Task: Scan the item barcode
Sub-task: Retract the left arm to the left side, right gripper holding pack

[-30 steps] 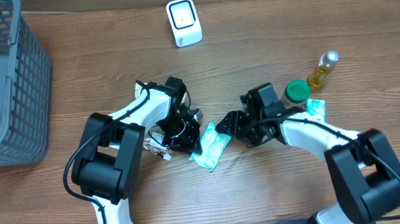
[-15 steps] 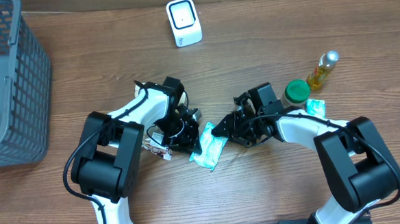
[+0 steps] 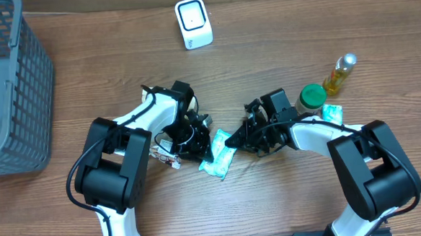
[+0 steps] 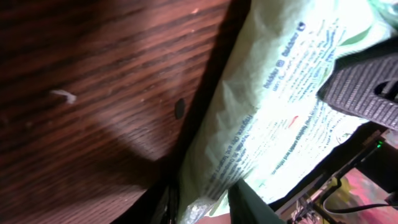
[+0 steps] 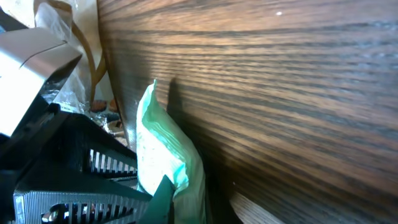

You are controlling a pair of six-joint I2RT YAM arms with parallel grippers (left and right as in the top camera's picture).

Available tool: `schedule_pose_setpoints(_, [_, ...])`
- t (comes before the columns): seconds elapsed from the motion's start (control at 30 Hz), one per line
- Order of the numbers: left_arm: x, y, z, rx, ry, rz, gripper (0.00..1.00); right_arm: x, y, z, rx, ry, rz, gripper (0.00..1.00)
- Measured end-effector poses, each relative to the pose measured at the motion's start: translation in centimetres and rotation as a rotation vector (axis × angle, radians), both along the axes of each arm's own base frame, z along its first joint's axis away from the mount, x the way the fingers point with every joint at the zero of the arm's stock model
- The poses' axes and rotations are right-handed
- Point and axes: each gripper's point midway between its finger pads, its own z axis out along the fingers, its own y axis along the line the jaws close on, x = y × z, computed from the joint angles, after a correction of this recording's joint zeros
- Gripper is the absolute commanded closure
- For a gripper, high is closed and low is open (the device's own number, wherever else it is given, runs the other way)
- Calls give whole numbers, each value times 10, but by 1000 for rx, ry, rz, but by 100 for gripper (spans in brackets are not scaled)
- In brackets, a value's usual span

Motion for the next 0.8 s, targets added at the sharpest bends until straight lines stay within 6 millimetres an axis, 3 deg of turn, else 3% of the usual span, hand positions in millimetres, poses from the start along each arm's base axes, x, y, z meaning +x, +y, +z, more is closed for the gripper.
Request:
schedule_pose_setpoints(0.17, [4, 0, 4, 3, -23, -2, 67, 0, 0, 0, 2, -8, 6, 96])
schedule_pose_setpoints(0.27, [24, 5, 14, 34, -118, 2, 67, 1, 0, 1, 2, -30, 22, 96])
schedule_pose_setpoints(0.37, [55, 12, 46, 59, -264, 39, 66, 2, 0, 4, 0, -63, 41, 95])
schedule_pose_setpoints(0.43, [81, 23, 82, 81, -406, 85, 63, 3, 0, 6, -1, -84, 52, 95])
schedule_pose_setpoints(0.5, [103, 38, 120, 110, -547, 136, 57, 3, 0, 7, -1, -90, 57, 96])
schedule_pose_setpoints(0.53, [113, 52, 142, 145, -625, 179, 46, 2, 0, 7, 2, -93, 62, 96])
schedule_pose_setpoints(0.63, [126, 88, 182, 243, -759, 287, 24, 2, 2, 10, 24, -106, 81, 96])
schedule_pose_setpoints(0.7, [129, 113, 194, 319, -801, 355, 12, -1, 3, 11, 32, -114, 103, 96])
schedule_pose_setpoints(0.8, [134, 149, 197, 428, -817, 441, 7, -12, 1, 16, 30, -113, 151, 96])
